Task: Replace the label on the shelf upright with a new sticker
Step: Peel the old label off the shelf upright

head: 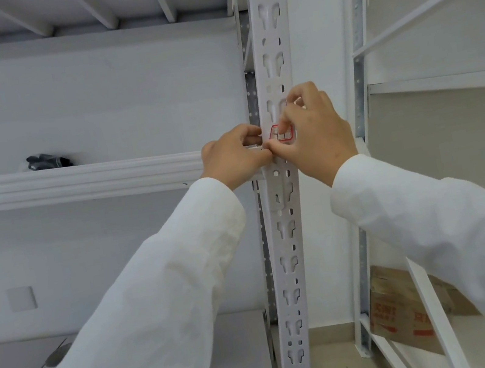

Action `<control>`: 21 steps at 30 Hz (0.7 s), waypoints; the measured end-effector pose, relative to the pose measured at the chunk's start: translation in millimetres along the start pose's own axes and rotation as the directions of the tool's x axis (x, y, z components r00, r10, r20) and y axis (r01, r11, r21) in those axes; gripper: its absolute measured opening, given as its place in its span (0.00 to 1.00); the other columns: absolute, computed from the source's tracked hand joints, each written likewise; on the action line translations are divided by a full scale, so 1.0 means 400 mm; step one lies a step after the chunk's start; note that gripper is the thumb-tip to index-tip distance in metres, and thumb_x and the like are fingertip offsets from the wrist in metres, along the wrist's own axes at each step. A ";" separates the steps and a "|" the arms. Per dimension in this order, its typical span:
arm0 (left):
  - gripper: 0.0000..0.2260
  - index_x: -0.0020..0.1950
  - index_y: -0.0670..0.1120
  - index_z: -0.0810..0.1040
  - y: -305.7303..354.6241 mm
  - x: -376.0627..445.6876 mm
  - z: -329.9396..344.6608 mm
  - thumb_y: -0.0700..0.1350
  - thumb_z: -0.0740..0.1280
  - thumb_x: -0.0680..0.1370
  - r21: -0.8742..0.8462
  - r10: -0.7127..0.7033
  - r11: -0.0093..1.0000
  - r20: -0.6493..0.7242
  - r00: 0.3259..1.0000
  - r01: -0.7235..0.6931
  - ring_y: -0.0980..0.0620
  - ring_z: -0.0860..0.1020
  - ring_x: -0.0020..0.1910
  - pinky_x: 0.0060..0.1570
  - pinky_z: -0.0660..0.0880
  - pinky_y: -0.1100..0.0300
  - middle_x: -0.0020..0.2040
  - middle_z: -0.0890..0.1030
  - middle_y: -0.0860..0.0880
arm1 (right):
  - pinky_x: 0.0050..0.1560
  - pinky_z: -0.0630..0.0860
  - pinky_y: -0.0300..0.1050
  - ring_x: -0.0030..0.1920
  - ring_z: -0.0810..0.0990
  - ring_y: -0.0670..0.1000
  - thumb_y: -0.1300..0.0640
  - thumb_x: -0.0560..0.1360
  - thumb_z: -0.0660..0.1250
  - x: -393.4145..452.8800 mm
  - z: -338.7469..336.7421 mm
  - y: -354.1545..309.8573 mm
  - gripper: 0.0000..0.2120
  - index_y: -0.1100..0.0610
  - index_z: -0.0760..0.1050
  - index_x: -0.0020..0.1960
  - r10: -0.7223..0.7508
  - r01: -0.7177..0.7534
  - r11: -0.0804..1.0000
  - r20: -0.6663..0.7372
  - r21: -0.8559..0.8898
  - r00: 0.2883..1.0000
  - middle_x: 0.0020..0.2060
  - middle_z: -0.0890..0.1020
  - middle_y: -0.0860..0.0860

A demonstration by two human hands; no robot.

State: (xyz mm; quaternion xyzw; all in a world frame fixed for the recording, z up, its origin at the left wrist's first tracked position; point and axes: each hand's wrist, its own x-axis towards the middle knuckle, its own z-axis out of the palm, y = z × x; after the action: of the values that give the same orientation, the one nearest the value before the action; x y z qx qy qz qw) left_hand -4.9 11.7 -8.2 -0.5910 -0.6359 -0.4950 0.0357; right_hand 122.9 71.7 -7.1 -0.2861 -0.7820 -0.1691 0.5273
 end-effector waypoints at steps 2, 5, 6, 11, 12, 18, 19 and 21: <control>0.16 0.59 0.54 0.77 0.002 -0.001 -0.001 0.49 0.68 0.71 0.003 0.005 1.000 -0.004 1.000 -0.005 0.59 0.77 0.59 0.69 0.59 0.57 0.54 0.83 0.57 | 0.35 0.69 0.44 0.54 0.69 0.49 0.49 0.71 0.68 0.000 0.002 -0.001 0.10 0.56 0.74 0.41 0.007 -0.007 1.000 -0.008 -0.002 1.000 0.56 0.70 0.50; 0.15 0.58 0.55 0.77 0.001 0.000 0.000 0.51 0.68 0.71 0.000 0.013 1.000 -0.002 1.000 -0.013 0.59 0.78 0.58 0.68 0.59 0.58 0.54 0.83 0.57 | 0.35 0.72 0.45 0.53 0.71 0.51 0.53 0.71 0.66 0.002 0.004 0.002 0.06 0.56 0.77 0.41 -0.020 0.020 1.000 -0.017 -0.001 1.000 0.56 0.72 0.51; 0.15 0.58 0.55 0.77 0.000 0.001 0.000 0.51 0.68 0.71 0.000 0.013 1.000 -0.004 1.000 -0.013 0.59 0.78 0.59 0.69 0.60 0.57 0.54 0.83 0.58 | 0.35 0.72 0.45 0.53 0.72 0.51 0.54 0.71 0.66 0.002 0.005 0.004 0.06 0.57 0.78 0.41 -0.031 0.031 1.000 -0.013 -0.005 0.999 0.56 0.73 0.51; 0.15 0.58 0.55 0.77 -0.002 0.000 -0.001 0.51 0.69 0.71 0.001 0.009 1.000 -0.007 1.000 -0.009 0.58 0.77 0.59 0.69 0.59 0.57 0.54 0.83 0.58 | 0.41 0.76 0.49 0.50 0.75 0.51 0.56 0.73 0.65 0.006 0.003 0.030 0.07 0.58 0.77 0.40 -0.093 0.092 0.994 0.021 0.053 0.995 0.57 0.73 0.49; 0.16 0.58 0.55 0.77 -0.002 0.000 -0.001 0.50 0.68 0.71 0.002 0.009 1.000 -0.005 1.000 -0.009 0.58 0.77 0.60 0.69 0.59 0.57 0.55 0.83 0.58 | 0.42 0.76 0.49 0.49 0.76 0.52 0.56 0.74 0.65 0.008 0.001 0.037 0.07 0.59 0.77 0.40 -0.117 0.115 0.991 0.031 0.063 0.993 0.57 0.74 0.49; 0.15 0.59 0.54 0.77 0.002 -0.003 0.000 0.49 0.68 0.72 0.007 0.003 1.000 -0.006 1.000 -0.003 0.58 0.76 0.60 0.61 0.56 0.62 0.55 0.82 0.58 | 0.41 0.70 0.44 0.44 0.79 0.54 0.57 0.74 0.66 0.015 -0.005 0.055 0.06 0.59 0.77 0.40 -0.166 0.159 0.981 0.050 0.110 0.985 0.56 0.75 0.49; 0.15 0.59 0.54 0.77 0.002 -0.003 0.000 0.49 0.68 0.72 0.007 0.003 1.000 -0.006 1.000 -0.003 0.58 0.76 0.60 0.60 0.56 0.62 0.55 0.82 0.58 | 0.41 0.68 0.42 0.44 0.79 0.54 0.57 0.74 0.66 0.014 -0.005 0.056 0.06 0.58 0.77 0.40 -0.162 0.156 0.981 0.048 0.117 0.986 0.56 0.75 0.48; 0.15 0.59 0.55 0.77 0.001 -0.003 0.001 0.50 0.67 0.72 0.005 0.005 1.000 -0.005 1.000 -0.005 0.58 0.76 0.60 0.61 0.56 0.62 0.55 0.83 0.58 | 0.42 0.66 0.40 0.46 0.78 0.52 0.56 0.73 0.67 0.012 -0.008 0.058 0.05 0.58 0.78 0.41 -0.156 0.149 0.979 0.041 0.140 0.987 0.56 0.75 0.48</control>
State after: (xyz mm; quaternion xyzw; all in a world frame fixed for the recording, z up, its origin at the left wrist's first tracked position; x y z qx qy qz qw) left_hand -4.0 10.9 -8.8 -0.5911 -0.6356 -0.4950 0.0399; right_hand 138.5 89.1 -2.5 -0.1930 -0.8247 -0.1476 0.5107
